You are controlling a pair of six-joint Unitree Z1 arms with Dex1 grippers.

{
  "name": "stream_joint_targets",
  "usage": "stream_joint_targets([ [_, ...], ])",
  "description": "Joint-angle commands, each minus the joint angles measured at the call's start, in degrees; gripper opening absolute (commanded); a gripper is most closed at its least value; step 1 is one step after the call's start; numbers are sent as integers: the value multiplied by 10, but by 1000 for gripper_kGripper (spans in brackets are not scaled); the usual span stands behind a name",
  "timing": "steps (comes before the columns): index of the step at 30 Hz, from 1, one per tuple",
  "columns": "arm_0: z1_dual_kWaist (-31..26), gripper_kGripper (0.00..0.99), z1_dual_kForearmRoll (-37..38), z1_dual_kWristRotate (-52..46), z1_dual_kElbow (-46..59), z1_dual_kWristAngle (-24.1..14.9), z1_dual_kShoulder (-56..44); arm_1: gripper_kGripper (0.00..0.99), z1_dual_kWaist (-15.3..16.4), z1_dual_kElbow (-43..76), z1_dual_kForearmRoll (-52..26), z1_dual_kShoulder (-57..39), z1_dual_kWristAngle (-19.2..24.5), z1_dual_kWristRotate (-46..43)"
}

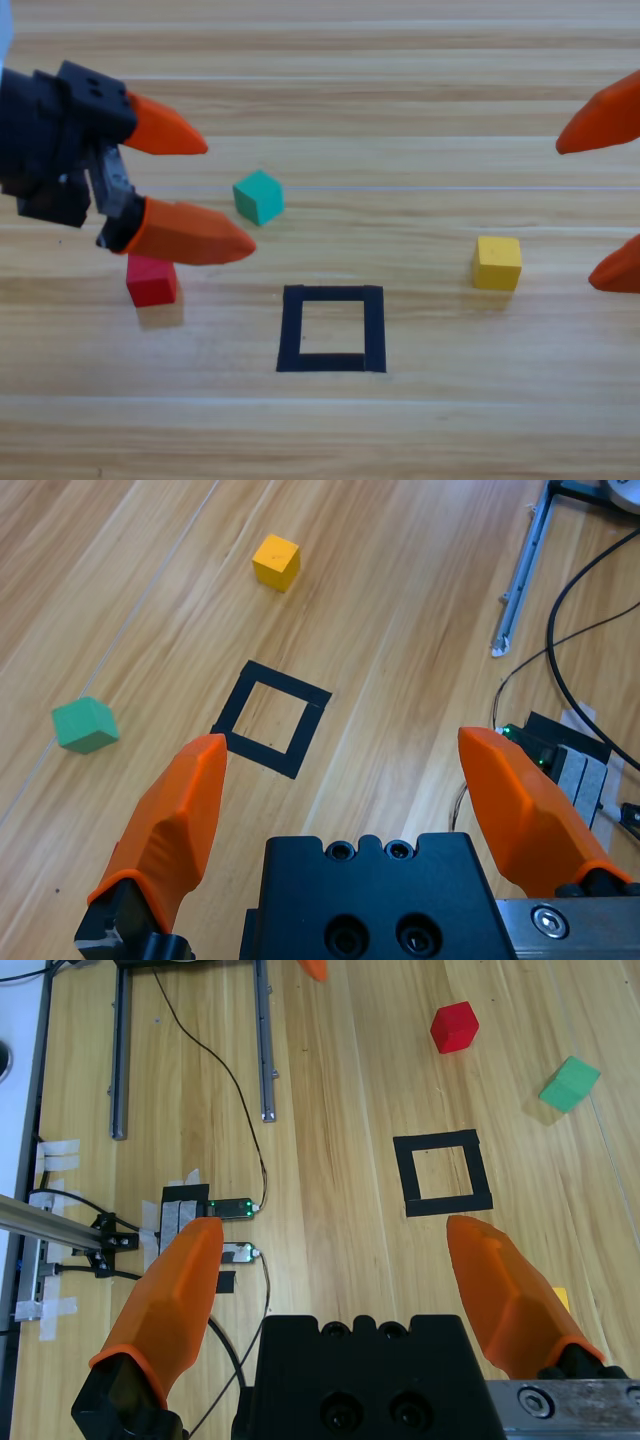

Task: Stack the blocks in the rectangular block: red at the bottom, yellow in the middle, green on top

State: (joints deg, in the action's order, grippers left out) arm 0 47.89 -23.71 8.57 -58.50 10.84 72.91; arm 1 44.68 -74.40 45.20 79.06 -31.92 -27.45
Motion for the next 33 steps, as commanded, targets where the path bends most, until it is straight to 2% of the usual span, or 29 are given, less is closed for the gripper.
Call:
stream_joint_targets([
  [1,21,990,-6,3,-11,-8,20,986,13,8,-8,0,10,1],
  [7,21,990,-8,0,-11,-15,24,986,13,11,-8,-2,21,6],
  [9,21,990,-10,0,-10,-18,25,986,13,11,-9,0,69,34],
  [13,21,990,-10,-2,-9,-22,30,988,13,3,-17,29,198,112],
  [18,21,990,-10,-8,-11,-25,31,988,13,-28,-26,76,358,285],
  [21,21,990,-13,-22,-16,-41,30,988,13,-55,-27,109,399,351],
  [26,19,990,-60,-79,-80,-84,42,980,13,-94,-18,198,419,427],
  [28,13,990,-85,-103,-121,-116,47,974,13,-114,-6,234,419,454],
  [32,-21,990,-128,-153,-203,-123,86,920,13,-166,37,311,419,506],
  [33,-24,990,-142,-175,-221,-143,101,913,13,-184,53,332,419,517],
])
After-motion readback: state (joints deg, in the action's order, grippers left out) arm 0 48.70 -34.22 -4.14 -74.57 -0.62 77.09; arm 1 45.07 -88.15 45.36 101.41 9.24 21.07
